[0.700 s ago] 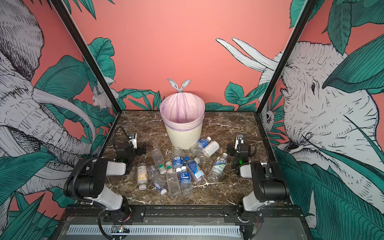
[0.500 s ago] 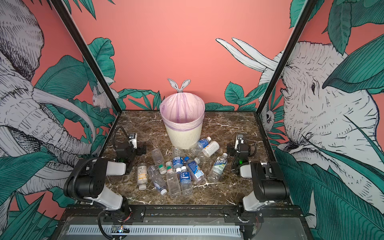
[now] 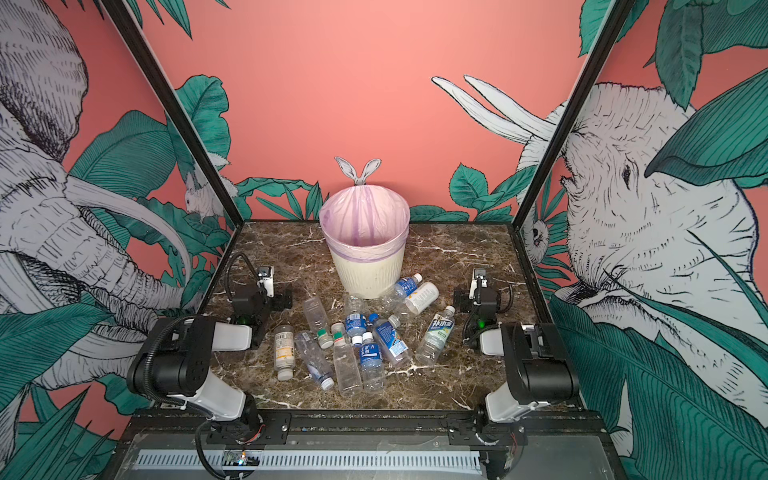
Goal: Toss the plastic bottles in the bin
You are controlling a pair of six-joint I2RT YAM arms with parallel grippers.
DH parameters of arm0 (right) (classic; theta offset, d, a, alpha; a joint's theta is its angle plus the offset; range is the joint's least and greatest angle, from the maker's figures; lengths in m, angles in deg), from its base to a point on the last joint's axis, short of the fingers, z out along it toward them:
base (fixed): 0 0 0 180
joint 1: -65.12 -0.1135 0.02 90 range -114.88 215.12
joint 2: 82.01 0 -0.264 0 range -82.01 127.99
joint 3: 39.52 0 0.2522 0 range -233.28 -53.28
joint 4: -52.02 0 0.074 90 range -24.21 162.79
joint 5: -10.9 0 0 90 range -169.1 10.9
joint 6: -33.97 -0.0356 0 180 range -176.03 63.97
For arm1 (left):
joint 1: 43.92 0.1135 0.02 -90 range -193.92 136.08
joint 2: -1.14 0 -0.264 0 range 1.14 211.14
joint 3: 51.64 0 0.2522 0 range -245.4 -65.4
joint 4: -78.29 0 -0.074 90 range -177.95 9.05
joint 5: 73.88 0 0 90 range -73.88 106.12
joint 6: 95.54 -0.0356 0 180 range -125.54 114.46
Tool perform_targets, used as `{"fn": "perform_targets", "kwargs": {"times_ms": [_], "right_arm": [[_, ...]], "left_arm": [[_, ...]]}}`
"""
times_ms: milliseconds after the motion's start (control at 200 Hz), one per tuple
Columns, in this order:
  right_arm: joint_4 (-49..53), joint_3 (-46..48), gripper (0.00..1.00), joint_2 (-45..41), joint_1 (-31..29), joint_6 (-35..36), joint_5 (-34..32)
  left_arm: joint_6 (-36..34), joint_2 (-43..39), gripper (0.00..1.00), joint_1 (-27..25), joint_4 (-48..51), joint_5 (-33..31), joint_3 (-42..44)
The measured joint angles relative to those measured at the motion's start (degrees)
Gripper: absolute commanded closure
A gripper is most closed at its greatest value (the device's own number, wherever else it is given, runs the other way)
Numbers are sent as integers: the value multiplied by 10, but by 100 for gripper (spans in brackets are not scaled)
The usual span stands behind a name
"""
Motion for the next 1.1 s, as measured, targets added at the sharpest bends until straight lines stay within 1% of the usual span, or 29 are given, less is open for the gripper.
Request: {"fn": "perform_targets", "kwargs": {"times_ms": [320, 415, 520, 690, 800, 925, 1015, 1100], "right_arm": [[0, 0, 1, 0, 0, 0, 0], [4, 0, 1, -1, 0, -3, -15], [45, -4, 1, -23, 0, -11, -45], [105, -10, 1, -112, -10, -36, -129], [224, -59, 1, -154, -15, -93, -184], [424, -188, 1, -155, -16, -196, -230], [520, -254, 1, -158, -15, -245, -230], [574, -265, 1, -172, -17, -265, -205]], "left_arm": [[0, 0, 0, 0, 0, 0, 0], [0, -5, 1, 0, 7, -8, 0], [1, -48, 0, -8, 44, -32, 0], [27, -146, 0, -36, 146, -92, -30], [58, -198, 0, -52, 218, -121, -52], [108, -229, 1, -59, 327, -131, -103], [139, -243, 0, -64, 376, -129, -125], [160, -257, 1, -69, 415, -120, -128]]}}
